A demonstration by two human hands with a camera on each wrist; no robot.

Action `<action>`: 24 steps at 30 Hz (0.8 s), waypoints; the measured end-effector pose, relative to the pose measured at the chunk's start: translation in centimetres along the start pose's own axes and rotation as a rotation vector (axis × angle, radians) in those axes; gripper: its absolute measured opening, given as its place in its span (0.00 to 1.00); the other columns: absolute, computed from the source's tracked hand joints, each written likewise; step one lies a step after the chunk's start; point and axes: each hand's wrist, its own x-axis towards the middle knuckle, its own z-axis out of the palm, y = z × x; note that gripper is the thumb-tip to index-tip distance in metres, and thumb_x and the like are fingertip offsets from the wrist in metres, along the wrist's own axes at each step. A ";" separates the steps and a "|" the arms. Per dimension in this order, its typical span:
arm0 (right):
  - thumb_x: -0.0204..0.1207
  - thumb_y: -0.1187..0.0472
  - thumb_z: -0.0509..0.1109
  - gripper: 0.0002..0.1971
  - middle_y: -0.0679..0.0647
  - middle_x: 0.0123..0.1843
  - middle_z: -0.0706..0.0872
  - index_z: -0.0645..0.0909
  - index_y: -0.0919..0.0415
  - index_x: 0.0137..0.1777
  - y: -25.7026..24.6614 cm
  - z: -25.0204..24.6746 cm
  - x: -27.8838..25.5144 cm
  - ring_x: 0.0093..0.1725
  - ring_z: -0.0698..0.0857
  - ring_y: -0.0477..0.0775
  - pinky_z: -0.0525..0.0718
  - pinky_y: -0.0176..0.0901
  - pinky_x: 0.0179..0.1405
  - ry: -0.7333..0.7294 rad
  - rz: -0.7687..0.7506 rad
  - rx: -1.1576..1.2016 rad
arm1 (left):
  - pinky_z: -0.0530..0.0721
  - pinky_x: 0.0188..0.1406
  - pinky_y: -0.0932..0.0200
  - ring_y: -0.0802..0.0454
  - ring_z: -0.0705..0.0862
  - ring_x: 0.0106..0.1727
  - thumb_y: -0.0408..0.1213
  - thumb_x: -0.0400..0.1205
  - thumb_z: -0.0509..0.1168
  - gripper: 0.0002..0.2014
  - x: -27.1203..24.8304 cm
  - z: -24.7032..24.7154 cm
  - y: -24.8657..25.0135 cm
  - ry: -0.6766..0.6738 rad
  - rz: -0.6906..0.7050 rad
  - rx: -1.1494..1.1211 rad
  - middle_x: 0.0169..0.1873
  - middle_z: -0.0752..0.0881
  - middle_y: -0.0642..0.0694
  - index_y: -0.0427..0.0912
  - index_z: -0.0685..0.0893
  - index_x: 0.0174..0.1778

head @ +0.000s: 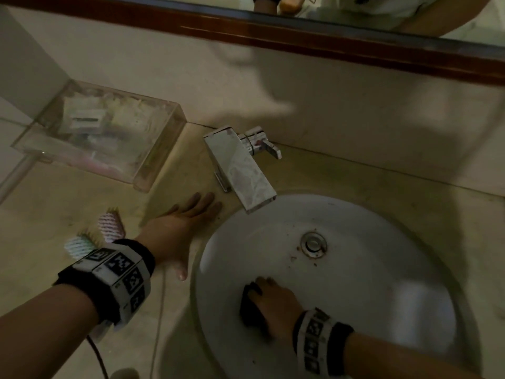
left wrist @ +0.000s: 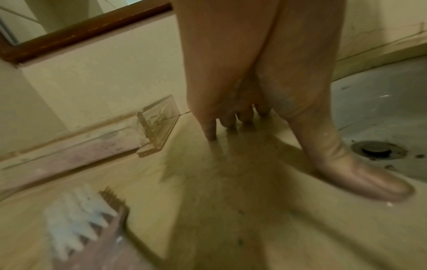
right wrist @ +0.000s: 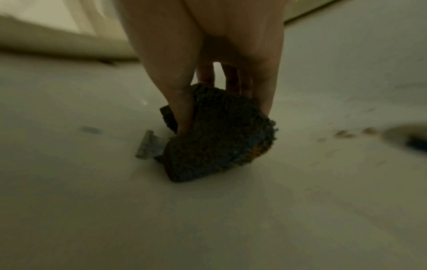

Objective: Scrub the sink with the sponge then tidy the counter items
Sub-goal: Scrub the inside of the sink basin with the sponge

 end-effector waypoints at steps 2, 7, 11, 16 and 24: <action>0.79 0.65 0.65 0.31 0.65 0.82 0.57 0.59 0.63 0.80 1.2 -0.9 1.5 0.78 0.62 0.69 0.71 0.62 0.74 0.086 0.073 -0.029 | 0.51 0.87 0.49 0.55 0.31 0.81 0.56 0.50 0.84 0.77 0.0 -0.1 0.0 0.010 -0.005 0.003 0.76 0.27 0.61 0.50 0.33 0.83; 0.73 0.57 0.72 0.39 0.63 0.80 0.63 0.57 0.61 0.81 8.0 -3.9 4.2 0.76 0.66 0.66 0.72 0.59 0.75 0.315 0.375 0.018 | 0.53 0.85 0.52 0.56 0.31 0.80 0.55 0.51 0.84 0.75 -0.2 -0.2 0.4 0.025 -0.008 0.024 0.75 0.26 0.58 0.49 0.36 0.84; 0.76 0.56 0.70 0.36 0.63 0.79 0.63 0.57 0.61 0.80 9.7 -5.1 3.1 0.77 0.66 0.64 0.70 0.56 0.76 0.277 0.426 0.081 | 0.53 0.86 0.50 0.50 0.36 0.86 0.55 0.50 0.84 0.77 -0.2 -0.3 0.4 0.011 -0.016 0.005 0.81 0.30 0.56 0.48 0.35 0.84; 0.78 0.62 0.66 0.24 0.67 0.73 0.70 0.68 0.65 0.74 3.9 -1.7 -3.3 0.71 0.72 0.66 0.72 0.54 0.70 0.073 0.057 0.065 | 0.53 0.86 0.50 0.51 0.36 0.86 0.52 0.50 0.85 0.78 -0.4 -0.3 0.5 0.020 -0.012 -0.039 0.73 0.27 0.63 0.46 0.32 0.83; 0.80 0.65 0.64 0.30 0.66 0.84 0.50 0.59 0.64 0.81 4.4 2.0 -5.0 0.81 0.57 0.71 0.64 0.60 0.80 -0.157 0.124 -0.097 | 0.53 0.86 0.49 0.48 0.36 0.86 0.55 0.48 0.84 0.79 -0.1 -0.1 0.4 -0.004 -0.013 0.016 0.84 0.32 0.53 0.47 0.31 0.83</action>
